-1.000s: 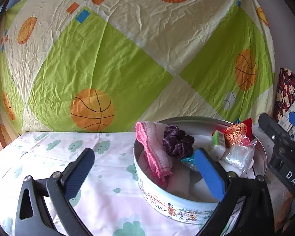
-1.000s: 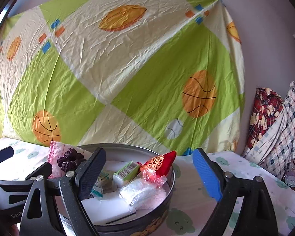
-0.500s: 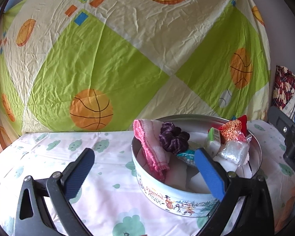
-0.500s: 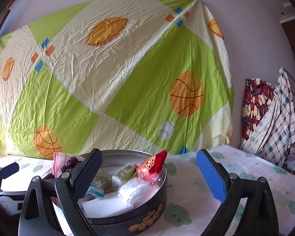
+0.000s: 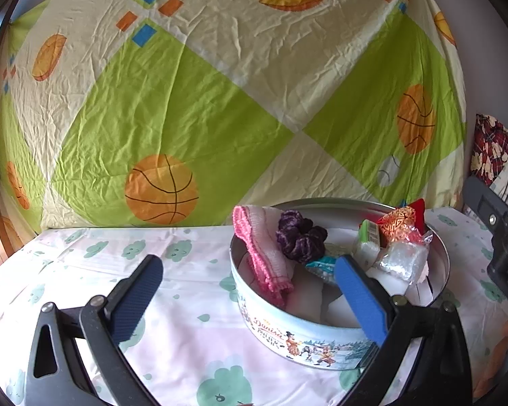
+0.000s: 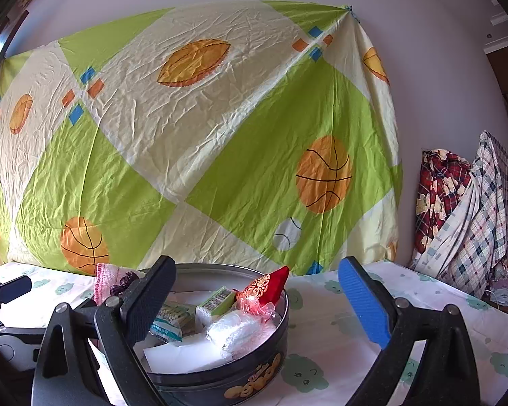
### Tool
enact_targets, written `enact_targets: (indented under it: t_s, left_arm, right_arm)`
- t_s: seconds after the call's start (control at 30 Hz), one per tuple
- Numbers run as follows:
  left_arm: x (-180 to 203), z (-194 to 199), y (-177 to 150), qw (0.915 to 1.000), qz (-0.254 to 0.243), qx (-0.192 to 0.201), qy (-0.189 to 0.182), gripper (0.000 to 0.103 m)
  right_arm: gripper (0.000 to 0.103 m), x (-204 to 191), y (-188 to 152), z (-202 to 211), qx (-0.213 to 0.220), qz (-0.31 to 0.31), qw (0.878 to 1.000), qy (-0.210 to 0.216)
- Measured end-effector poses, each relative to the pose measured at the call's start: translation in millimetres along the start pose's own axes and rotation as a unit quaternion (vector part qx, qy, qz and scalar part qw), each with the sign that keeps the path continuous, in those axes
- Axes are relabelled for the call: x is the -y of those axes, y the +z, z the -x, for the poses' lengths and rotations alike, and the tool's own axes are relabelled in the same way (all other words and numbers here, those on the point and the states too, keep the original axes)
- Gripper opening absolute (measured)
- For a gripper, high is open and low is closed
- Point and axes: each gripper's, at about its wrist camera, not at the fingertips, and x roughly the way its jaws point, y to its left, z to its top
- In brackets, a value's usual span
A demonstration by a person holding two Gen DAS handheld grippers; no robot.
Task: Organize soft objects
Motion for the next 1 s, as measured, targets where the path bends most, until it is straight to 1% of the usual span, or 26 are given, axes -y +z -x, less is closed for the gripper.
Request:
enact_targets:
  t_s: [0.43, 1.0]
  left_arm:
    - [2.2, 4.1, -1.0, 1.0000, 0.000, 0.003, 0.004, 0.103]
    - [1.0, 5.7, -2.4, 1.0000, 0.007, 0.000, 0.002, 0.103]
  right_arm:
    - [0.098, -1.7, 1.0, 6.8, 0.014, 0.005, 1.000, -0.007]
    - [0.099, -3.5, 1.8, 9.6, 0.021, 0.011, 1.000, -0.007]
